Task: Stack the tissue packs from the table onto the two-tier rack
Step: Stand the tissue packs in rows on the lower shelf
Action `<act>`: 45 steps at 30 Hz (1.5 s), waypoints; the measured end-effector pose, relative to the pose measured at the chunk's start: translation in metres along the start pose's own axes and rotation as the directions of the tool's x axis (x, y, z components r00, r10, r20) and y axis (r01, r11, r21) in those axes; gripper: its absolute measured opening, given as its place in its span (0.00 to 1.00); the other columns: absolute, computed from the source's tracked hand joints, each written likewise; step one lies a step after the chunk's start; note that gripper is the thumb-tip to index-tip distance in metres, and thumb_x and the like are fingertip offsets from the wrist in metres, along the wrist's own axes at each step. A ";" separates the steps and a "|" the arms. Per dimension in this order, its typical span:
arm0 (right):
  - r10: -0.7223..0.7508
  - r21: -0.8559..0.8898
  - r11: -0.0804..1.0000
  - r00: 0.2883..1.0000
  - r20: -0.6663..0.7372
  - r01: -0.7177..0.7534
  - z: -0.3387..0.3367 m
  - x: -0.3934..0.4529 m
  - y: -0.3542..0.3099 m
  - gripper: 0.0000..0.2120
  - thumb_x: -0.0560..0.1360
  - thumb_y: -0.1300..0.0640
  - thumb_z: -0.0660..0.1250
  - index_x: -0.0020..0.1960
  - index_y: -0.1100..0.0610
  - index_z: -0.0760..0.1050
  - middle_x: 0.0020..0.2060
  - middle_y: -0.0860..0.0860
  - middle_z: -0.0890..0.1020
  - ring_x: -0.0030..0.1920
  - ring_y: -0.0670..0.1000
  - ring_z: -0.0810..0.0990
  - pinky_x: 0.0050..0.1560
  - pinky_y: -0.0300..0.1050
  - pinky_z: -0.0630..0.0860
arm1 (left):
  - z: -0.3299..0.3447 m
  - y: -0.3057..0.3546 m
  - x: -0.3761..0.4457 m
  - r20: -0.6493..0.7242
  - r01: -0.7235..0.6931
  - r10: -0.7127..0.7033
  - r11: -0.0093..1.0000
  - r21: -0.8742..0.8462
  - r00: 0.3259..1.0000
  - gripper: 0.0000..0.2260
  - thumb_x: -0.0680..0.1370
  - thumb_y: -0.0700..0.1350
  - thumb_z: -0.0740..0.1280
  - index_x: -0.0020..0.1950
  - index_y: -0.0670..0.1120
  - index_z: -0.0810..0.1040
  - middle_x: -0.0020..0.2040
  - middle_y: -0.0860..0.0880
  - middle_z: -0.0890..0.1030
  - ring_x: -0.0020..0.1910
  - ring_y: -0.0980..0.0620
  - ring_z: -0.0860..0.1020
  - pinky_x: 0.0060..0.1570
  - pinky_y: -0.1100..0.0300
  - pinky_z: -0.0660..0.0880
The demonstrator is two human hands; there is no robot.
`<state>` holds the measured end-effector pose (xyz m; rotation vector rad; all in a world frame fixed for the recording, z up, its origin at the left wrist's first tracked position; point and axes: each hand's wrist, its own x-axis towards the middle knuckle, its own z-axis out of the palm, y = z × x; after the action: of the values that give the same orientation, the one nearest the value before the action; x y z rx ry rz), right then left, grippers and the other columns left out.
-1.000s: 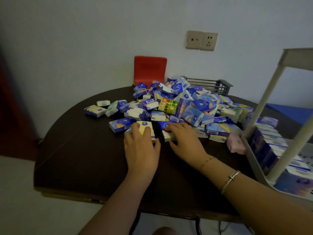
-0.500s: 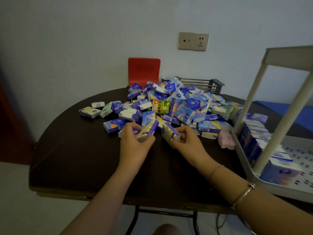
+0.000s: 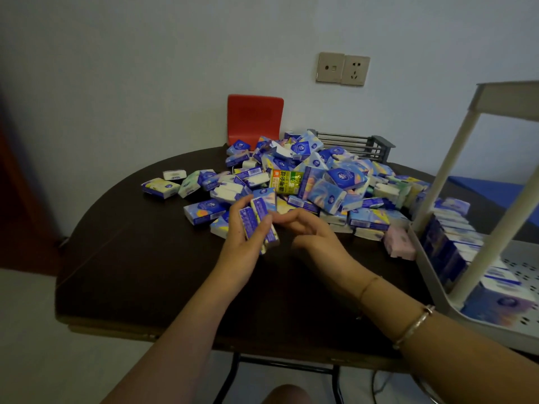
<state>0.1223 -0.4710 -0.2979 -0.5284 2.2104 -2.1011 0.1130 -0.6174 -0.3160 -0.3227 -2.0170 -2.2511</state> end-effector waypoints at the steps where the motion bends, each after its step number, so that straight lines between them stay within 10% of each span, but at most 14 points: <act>1: -0.003 -0.020 1.000 1.000 -0.012 0.002 -0.004 0.002 0.000 0.23 0.69 0.80 0.52 0.54 0.62 0.76 0.59 0.51 0.80 0.61 0.43 0.77 0.54 0.38 0.77 | 0.000 -0.002 0.000 0.012 -0.014 0.014 0.999 0.032 1.000 0.20 0.79 0.48 0.64 0.68 0.61 0.62 0.54 0.61 0.74 0.50 0.65 0.76 0.38 0.75 0.73; 4: -0.182 -0.390 0.918 0.954 -0.237 0.079 -0.022 0.013 0.006 0.20 0.71 0.74 0.56 0.51 0.55 0.78 0.56 0.49 0.80 0.61 0.46 0.75 0.63 0.44 0.71 | 0.001 -0.011 0.002 0.042 -0.064 0.058 0.987 0.146 0.997 0.22 0.77 0.47 0.67 0.66 0.63 0.63 0.63 0.55 0.71 0.57 0.62 0.75 0.50 0.67 0.74; 7: -0.501 -0.908 0.416 0.820 -0.276 -0.052 -0.051 0.031 0.011 0.17 0.71 0.64 0.63 0.57 0.51 0.76 0.63 0.51 0.75 0.64 0.55 0.68 0.63 0.47 0.64 | 0.000 -0.016 0.004 0.054 -0.082 0.069 0.950 0.301 0.996 0.23 0.75 0.48 0.70 0.65 0.64 0.63 0.66 0.52 0.65 0.64 0.53 0.70 0.62 0.52 0.72; 11: -0.304 -0.987 -0.006 0.940 -0.154 -0.163 -0.071 0.041 0.016 0.22 0.74 0.53 0.66 0.68 0.50 0.70 0.73 0.56 0.64 0.73 0.61 0.57 0.70 0.59 0.57 | 0.001 -0.016 0.002 0.041 -0.113 0.105 0.933 0.342 0.994 0.22 0.74 0.45 0.71 0.62 0.57 0.65 0.63 0.52 0.64 0.63 0.55 0.68 0.64 0.52 0.71; 16: -0.250 -0.976 -0.139 0.960 -0.130 -0.168 -0.071 0.035 0.006 0.20 0.75 0.55 0.65 0.67 0.51 0.71 0.71 0.57 0.65 0.67 0.62 0.63 0.65 0.55 0.63 | 0.001 -0.017 0.002 0.096 -0.106 0.077 0.934 0.341 0.992 0.24 0.74 0.44 0.72 0.54 0.67 0.62 0.63 0.52 0.67 0.61 0.54 0.73 0.60 0.52 0.75; 24: -0.025 -0.598 0.779 0.944 -0.328 -0.187 -0.044 -0.011 -0.035 0.14 0.79 0.48 0.60 0.62 0.49 0.75 0.56 0.52 0.78 0.53 0.50 0.78 0.53 0.47 0.76 | 0.006 -0.004 -0.010 0.154 -0.180 0.123 0.878 0.443 0.980 0.38 0.71 0.42 0.75 0.66 0.67 0.54 0.65 0.57 0.68 0.62 0.60 0.71 0.58 0.65 0.71; 33: 0.174 -0.363 0.887 0.934 -0.312 -0.287 -0.042 -0.086 -0.088 0.16 0.79 0.41 0.53 0.55 0.48 0.74 0.45 0.48 0.81 0.41 0.46 0.78 0.42 0.42 0.72 | 0.052 0.036 -0.047 0.207 -0.383 0.324 0.815 0.436 0.923 0.37 0.67 0.41 0.77 0.69 0.58 0.62 0.57 0.66 0.70 0.56 0.75 0.70 0.54 0.75 0.71; 45: 0.091 -0.386 0.890 0.923 -0.374 -0.244 -0.077 -0.165 -0.122 0.19 0.69 0.49 0.74 0.52 0.52 0.68 0.44 0.45 0.78 0.42 0.40 0.77 0.35 0.31 0.75 | 0.130 0.078 -0.090 0.454 -0.649 0.465 0.573 0.500 0.760 0.36 0.69 0.46 0.76 0.72 0.55 0.62 0.67 0.55 0.72 0.64 0.57 0.72 0.59 0.57 0.74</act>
<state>0.2833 -0.3544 -0.2052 0.0457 2.8156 -1.7276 0.2291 -0.5035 -0.2479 -1.0710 -2.2128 -1.0905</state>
